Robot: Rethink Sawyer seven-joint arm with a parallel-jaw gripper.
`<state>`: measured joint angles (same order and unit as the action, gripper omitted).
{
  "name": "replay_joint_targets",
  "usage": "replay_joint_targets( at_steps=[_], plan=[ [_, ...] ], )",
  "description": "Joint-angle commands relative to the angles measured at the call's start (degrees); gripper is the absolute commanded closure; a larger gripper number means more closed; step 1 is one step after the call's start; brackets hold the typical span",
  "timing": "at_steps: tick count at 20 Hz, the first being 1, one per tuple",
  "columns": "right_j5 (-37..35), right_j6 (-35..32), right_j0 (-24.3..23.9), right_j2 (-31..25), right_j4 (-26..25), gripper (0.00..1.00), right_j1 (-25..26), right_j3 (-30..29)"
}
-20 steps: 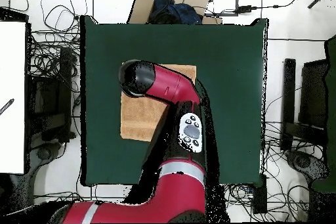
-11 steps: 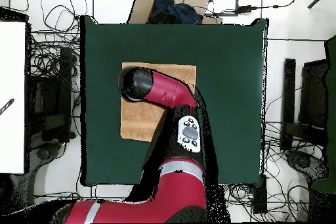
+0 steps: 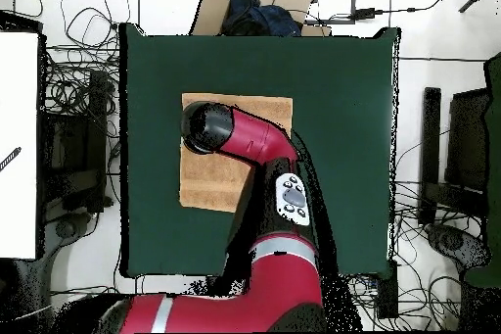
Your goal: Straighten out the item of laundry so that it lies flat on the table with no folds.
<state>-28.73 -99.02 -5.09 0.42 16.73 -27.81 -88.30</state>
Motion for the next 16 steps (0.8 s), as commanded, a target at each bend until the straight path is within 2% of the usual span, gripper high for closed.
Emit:
replay_joint_targets(
  at_steps=[1,16],
  plan=[
    [5.38,0.92,-4.66,-6.15,-6.21,0.0,-1.56,-7.55],
    [7.64,-2.21,-7.86,-9.2,-10.43,0.0,-2.72,-9.98]
  ],
)
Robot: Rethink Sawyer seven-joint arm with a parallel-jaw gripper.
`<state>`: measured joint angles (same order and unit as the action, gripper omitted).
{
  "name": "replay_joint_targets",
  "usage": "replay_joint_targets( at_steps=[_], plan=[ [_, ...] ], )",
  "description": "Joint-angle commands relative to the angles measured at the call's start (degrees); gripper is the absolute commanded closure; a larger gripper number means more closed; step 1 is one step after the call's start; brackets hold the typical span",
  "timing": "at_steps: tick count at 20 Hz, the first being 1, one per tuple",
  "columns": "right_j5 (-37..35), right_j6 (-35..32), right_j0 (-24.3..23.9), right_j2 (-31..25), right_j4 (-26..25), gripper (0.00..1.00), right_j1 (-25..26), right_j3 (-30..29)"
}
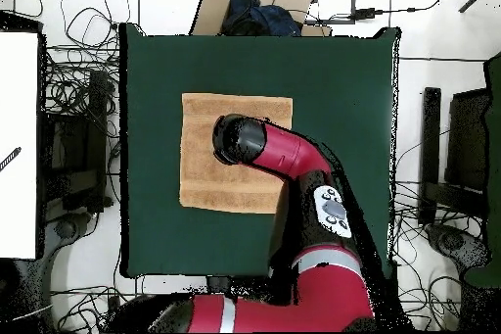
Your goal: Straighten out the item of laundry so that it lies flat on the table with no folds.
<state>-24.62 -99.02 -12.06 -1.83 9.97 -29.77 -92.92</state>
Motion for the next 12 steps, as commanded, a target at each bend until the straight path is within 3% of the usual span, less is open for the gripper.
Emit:
replay_joint_targets(
  at_steps=[1,12],
  plan=[
    [3.54,-2.33,-0.91,-6.95,-3.86,0.0,-0.94,-5.47],
    [2.82,-2.62,-1.41,-7.4,-4.86,0.0,0.11,-3.87]
  ],
)
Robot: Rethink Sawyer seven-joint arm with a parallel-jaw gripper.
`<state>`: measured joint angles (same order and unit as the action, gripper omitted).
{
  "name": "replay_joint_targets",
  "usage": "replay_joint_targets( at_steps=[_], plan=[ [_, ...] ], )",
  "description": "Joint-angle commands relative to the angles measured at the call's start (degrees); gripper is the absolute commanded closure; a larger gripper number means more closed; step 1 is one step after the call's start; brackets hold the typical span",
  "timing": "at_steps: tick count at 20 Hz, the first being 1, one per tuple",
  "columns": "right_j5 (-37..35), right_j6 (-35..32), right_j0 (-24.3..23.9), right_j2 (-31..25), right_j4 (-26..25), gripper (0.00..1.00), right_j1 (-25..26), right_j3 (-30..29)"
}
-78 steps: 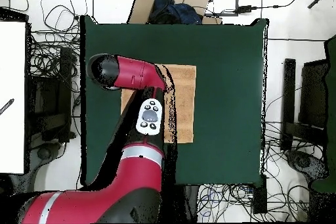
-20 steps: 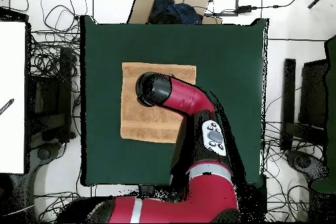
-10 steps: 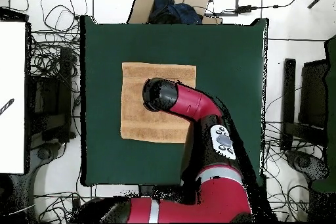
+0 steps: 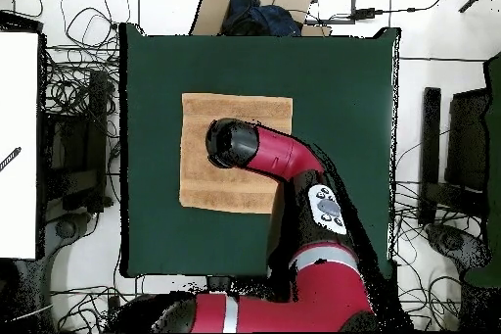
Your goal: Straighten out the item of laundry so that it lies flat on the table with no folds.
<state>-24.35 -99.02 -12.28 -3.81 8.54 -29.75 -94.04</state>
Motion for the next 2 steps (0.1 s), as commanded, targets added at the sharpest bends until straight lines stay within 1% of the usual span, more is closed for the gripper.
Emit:
replay_joint_targets(
  at_steps=[1,2],
  plan=[
    [2.6,-2.59,-1.33,-5.6,-3.41,0.0,-0.03,-3.16],
    [2.66,-2.55,-1.31,-5.53,-3.5,0.0,-0.08,-3.16]
  ],
)
